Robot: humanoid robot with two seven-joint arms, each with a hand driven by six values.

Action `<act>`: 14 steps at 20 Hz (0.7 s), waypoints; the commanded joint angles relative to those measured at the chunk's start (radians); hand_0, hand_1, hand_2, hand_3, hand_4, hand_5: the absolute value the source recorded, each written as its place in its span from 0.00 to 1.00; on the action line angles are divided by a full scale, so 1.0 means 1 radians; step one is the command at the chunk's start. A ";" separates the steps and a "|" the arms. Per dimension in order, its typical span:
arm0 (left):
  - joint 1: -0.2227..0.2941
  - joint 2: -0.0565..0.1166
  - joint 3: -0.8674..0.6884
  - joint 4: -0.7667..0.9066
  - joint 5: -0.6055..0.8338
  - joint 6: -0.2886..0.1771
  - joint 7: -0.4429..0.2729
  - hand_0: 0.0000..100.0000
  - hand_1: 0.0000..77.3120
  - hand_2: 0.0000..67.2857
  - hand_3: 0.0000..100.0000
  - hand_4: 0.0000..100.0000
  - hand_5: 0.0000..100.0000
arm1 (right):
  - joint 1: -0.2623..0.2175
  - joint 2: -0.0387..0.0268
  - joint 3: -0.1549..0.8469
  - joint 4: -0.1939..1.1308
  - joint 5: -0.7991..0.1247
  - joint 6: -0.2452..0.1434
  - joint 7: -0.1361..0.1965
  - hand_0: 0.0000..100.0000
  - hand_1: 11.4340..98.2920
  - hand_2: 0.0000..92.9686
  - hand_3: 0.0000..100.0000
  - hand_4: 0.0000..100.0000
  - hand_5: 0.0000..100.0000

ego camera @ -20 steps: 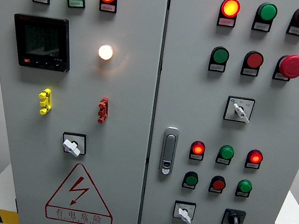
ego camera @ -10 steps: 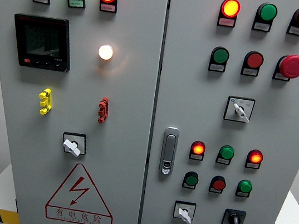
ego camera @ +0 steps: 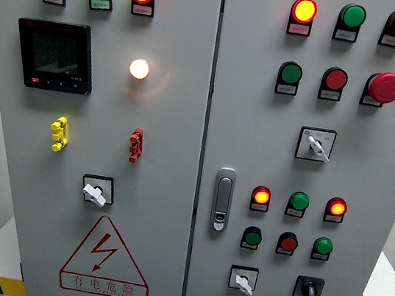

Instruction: Trip black knob to open circuit

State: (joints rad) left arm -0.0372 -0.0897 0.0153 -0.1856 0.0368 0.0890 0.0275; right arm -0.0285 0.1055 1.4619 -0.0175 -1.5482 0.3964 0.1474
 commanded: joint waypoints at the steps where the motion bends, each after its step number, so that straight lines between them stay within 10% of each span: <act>1: -0.001 0.001 0.000 0.000 0.000 0.000 0.000 0.00 0.00 0.29 0.26 0.10 0.09 | 0.009 -0.0119 -0.026 -0.004 0.023 0.001 0.011 0.88 0.26 0.02 0.12 0.03 0.14; 5: -0.001 -0.001 0.000 0.000 0.000 0.000 0.000 0.00 0.00 0.29 0.26 0.10 0.09 | 0.027 0.0156 0.136 0.001 0.001 0.004 0.012 0.88 0.26 0.02 0.13 0.03 0.14; 14: 0.000 -0.001 0.000 0.000 0.000 0.000 0.000 0.00 0.00 0.29 0.26 0.10 0.09 | -0.005 0.0173 0.230 0.538 -0.075 0.010 0.004 0.86 0.29 0.02 0.16 0.06 0.19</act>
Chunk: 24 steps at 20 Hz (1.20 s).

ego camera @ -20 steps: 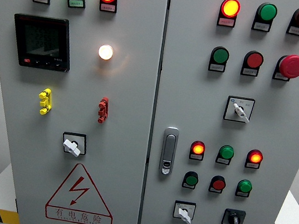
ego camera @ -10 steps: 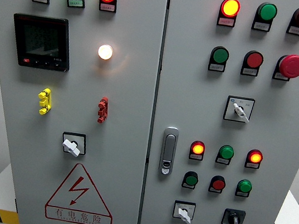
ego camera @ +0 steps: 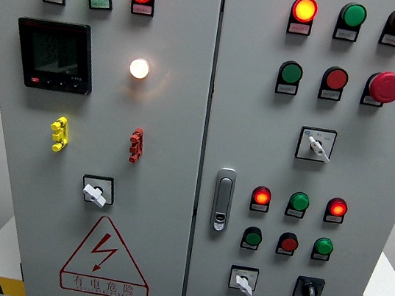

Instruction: Trip black knob to open circuit

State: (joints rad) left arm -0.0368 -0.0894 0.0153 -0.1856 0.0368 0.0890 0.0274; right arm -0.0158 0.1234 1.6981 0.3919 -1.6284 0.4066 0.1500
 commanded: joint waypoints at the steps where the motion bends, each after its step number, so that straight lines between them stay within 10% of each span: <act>1: 0.000 -0.001 0.000 0.000 0.000 0.000 0.000 0.00 0.00 0.29 0.26 0.10 0.09 | -0.029 0.0008 -0.011 0.201 0.013 0.001 0.002 0.86 0.29 0.02 0.17 0.06 0.19; 13: 0.000 0.000 0.000 0.000 0.000 0.000 0.000 0.00 0.00 0.29 0.26 0.10 0.09 | -0.190 -0.0022 -0.100 0.994 0.088 -0.043 0.008 0.85 0.34 0.00 0.32 0.22 0.36; 24: 0.000 -0.001 0.000 0.000 0.000 0.000 0.000 0.00 0.00 0.29 0.26 0.10 0.09 | -0.086 0.0024 -0.140 1.110 0.088 -0.209 0.039 0.88 0.41 0.00 0.80 0.74 0.74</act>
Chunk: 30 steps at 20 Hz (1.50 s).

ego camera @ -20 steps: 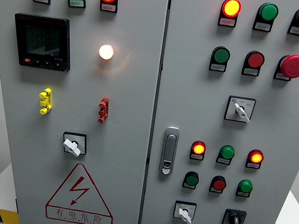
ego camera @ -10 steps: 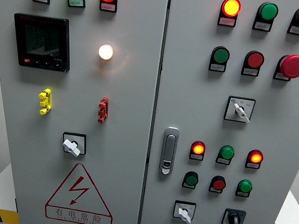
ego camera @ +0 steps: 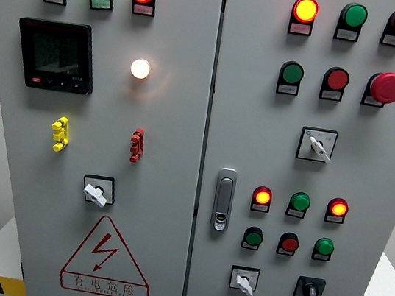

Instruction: Trip black knob to open circuit

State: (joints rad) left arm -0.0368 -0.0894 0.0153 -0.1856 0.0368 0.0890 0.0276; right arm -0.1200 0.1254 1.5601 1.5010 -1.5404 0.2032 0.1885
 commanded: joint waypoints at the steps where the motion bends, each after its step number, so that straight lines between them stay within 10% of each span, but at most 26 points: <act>1: -0.002 -0.001 0.000 0.000 0.000 0.000 0.000 0.00 0.00 0.29 0.26 0.10 0.09 | 0.026 0.0004 -0.002 0.002 0.000 -0.007 0.000 0.89 0.41 0.00 0.84 0.78 0.85; 2: 0.000 0.000 0.000 0.000 0.000 0.000 0.000 0.00 0.00 0.29 0.26 0.10 0.09 | 0.037 0.0004 0.000 0.002 -0.001 -0.007 0.000 0.90 0.42 0.00 0.86 0.82 1.00; 8: 0.000 -0.001 0.000 0.000 0.000 0.000 0.000 0.00 0.00 0.29 0.26 0.10 0.09 | 0.140 0.0004 -0.035 -0.030 0.000 -0.125 -0.007 0.96 0.46 0.00 0.87 0.93 1.00; 30: 0.000 0.000 0.000 0.000 0.000 0.000 0.000 0.00 0.00 0.29 0.26 0.10 0.09 | 0.276 0.0034 -0.048 -0.114 0.094 -0.133 -0.076 1.00 0.53 0.00 0.94 1.00 1.00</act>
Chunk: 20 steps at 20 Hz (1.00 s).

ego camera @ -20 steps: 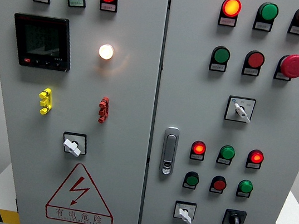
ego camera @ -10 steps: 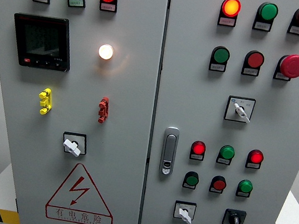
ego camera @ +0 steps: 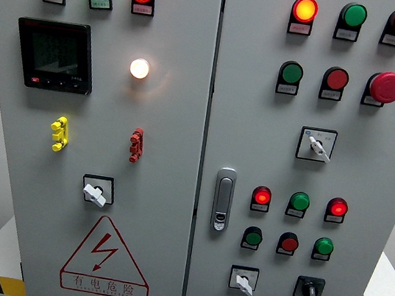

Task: Trip black knob to open circuit
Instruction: 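Raise the right hand up toward the black rotary knob, then grip the black rotary knob with the right hand and twist it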

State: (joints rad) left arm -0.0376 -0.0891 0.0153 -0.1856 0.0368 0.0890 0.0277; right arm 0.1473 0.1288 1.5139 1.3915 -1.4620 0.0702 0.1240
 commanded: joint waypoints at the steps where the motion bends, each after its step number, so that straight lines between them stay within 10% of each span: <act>1: 0.001 0.000 0.000 0.000 0.000 0.000 0.000 0.00 0.00 0.29 0.26 0.10 0.09 | 0.015 0.0001 -0.003 -0.005 0.026 0.000 -0.021 1.00 0.53 0.00 0.94 1.00 1.00; 20: -0.001 0.000 0.000 0.000 0.000 0.000 0.000 0.00 0.00 0.29 0.26 0.10 0.09 | 0.052 0.0031 -0.067 -0.049 0.038 0.006 -0.029 1.00 0.52 0.00 0.93 1.00 1.00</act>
State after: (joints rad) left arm -0.0381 -0.0897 0.0153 -0.1856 0.0368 0.0890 0.0276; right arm 0.1993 0.1318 1.4517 1.3422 -1.4232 0.0757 0.0951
